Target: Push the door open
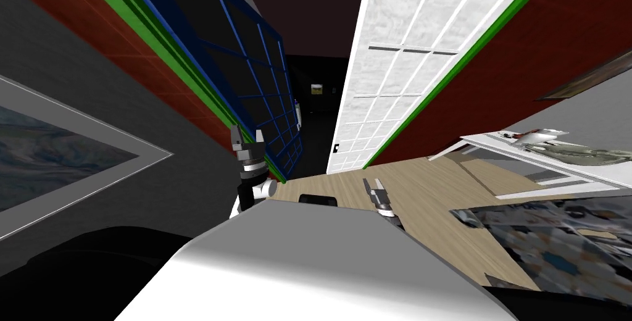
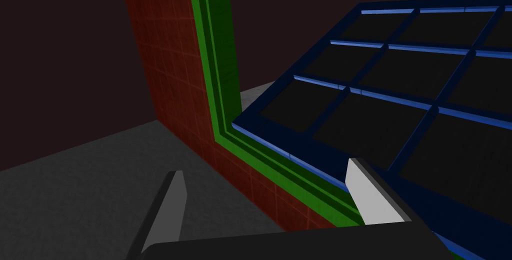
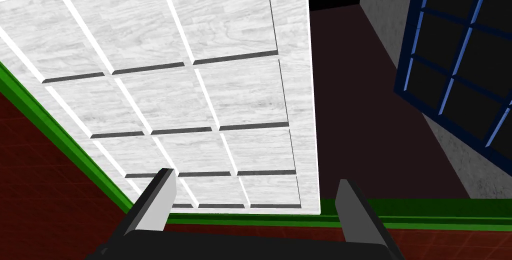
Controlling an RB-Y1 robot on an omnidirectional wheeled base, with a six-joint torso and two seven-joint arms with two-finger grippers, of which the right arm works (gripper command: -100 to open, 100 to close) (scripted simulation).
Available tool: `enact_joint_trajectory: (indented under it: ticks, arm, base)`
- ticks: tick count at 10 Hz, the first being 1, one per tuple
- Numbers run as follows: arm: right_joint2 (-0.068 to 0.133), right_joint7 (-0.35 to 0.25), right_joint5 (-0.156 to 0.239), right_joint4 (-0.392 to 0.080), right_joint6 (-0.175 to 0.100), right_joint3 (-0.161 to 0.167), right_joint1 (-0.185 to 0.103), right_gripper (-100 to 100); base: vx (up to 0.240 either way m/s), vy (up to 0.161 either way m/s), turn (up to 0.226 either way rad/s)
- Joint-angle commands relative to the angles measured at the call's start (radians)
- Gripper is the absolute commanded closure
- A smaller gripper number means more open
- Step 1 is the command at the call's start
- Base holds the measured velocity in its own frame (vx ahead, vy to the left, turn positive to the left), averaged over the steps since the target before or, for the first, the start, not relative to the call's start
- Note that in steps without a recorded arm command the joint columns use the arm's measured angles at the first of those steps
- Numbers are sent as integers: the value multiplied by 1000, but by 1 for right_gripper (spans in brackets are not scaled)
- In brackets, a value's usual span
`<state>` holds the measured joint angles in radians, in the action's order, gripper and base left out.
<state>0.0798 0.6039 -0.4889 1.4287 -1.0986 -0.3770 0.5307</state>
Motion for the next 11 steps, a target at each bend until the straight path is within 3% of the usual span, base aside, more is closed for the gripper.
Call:
enact_joint_trajectory:
  ticks: [1,11]
  arm:
    - [-4,26,-20,-28,-19,-12,1,-100]
    - [-41,198,-154,-226,-151,-102,15,-100]
  base:
    - [118,20,48]
    - [136,4,69]
